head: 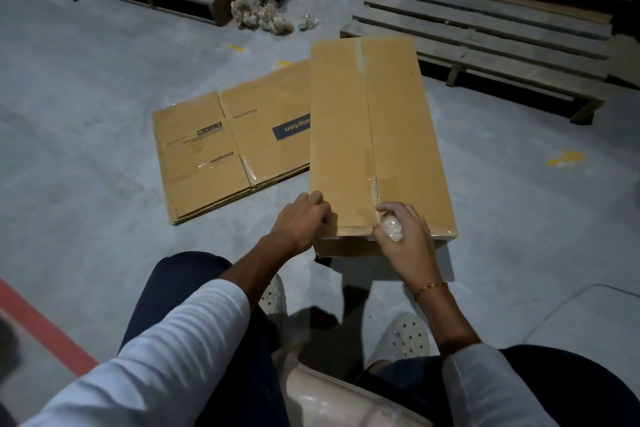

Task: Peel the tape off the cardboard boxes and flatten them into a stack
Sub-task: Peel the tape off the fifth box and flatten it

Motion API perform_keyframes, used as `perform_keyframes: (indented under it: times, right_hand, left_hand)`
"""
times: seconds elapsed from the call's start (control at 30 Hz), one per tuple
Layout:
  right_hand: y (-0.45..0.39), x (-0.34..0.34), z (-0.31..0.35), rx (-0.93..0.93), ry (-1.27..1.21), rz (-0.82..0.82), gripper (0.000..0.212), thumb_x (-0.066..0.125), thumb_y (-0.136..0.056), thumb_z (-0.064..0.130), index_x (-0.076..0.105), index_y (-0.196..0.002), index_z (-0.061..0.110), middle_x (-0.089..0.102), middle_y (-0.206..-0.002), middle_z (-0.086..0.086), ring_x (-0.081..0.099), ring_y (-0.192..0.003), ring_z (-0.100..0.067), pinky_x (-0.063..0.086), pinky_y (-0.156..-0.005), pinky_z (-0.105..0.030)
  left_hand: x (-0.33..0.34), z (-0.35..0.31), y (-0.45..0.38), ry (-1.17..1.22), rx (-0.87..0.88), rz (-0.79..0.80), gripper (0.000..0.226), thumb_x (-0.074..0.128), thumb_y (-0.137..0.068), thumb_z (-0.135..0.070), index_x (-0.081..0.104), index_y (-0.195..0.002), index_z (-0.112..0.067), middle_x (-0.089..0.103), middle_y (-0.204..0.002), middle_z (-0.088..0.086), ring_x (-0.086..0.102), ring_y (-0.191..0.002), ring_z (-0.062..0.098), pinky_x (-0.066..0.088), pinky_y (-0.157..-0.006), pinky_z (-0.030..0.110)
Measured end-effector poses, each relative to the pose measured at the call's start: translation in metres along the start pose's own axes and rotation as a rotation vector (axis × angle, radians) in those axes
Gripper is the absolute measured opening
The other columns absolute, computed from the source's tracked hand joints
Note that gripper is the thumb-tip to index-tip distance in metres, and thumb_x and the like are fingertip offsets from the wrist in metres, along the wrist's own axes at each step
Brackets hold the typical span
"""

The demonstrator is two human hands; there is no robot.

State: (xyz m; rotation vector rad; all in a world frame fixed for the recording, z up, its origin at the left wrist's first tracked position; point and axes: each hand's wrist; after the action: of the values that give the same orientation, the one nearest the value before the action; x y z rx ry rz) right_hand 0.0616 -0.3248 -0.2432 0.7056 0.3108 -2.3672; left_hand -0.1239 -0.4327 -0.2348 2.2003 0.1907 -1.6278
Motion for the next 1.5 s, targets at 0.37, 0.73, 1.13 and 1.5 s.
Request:
perform_keyframes:
  times: [0.37, 0.73, 1.13, 1.5]
  right_hand:
    - [0.009, 0.016, -0.014, -0.055, 0.672, 0.259, 0.064, 0.078, -0.082, 0.042, 0.050, -0.138, 0.031, 0.041, -0.142, -0.003, 0.032, -0.135, -0.030, 0.040, -0.111, -0.048]
    - [0.009, 0.025, -0.008, -0.057, 0.701, 0.153, 0.049, 0.077, -0.084, 0.031, 0.060, -0.129, 0.037, 0.046, -0.131, -0.006, 0.038, -0.122, -0.032, 0.043, -0.099, -0.051]
    - [0.006, 0.030, 0.000, -0.026, 0.685, 0.185, 0.051, 0.074, -0.087, 0.037, 0.054, -0.133, 0.035, 0.046, -0.132, -0.003, 0.039, -0.122, -0.029, 0.042, -0.097, -0.050]
    - [0.006, 0.033, -0.001, -0.031, 0.703, 0.169, 0.039, 0.072, -0.088, 0.031, 0.058, -0.124, 0.036, 0.049, -0.129, -0.004, 0.040, -0.121, -0.032, 0.043, -0.093, -0.053]
  left_hand:
    - [-0.015, 0.018, 0.002, -0.079, -0.061, 0.095, 0.015, 0.052, -0.099, -0.011, 0.050, -0.111, -0.019, 0.053, -0.105, 0.007, 0.051, -0.088, 0.022, 0.049, -0.069, 0.035]
    - [0.005, 0.004, 0.007, -0.029, 0.003, 0.039, 0.030, 0.065, -0.094, -0.026, 0.056, -0.122, -0.018, 0.047, -0.123, 0.004, 0.043, -0.106, 0.021, 0.038, -0.076, 0.029]
    - [-0.004, 0.008, -0.005, -0.006, 0.028, 0.176, 0.023, 0.066, -0.091, -0.024, 0.051, -0.076, -0.034, 0.049, -0.104, -0.004, 0.046, -0.101, 0.020, 0.045, -0.078, 0.032]
    - [0.000, -0.012, 0.022, 0.229, -0.064, 0.271, 0.007, 0.052, -0.098, -0.012, 0.049, -0.101, -0.018, 0.061, -0.113, 0.011, 0.052, -0.093, 0.020, 0.043, -0.074, 0.029]
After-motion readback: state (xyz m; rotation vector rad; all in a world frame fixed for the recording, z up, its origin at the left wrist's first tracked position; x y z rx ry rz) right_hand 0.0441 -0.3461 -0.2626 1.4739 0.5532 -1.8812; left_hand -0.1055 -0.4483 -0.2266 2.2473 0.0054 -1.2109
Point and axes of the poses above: each hand's wrist, its own y-axis away from the middle knuckle, its own x-axis out of the palm, z = x × y
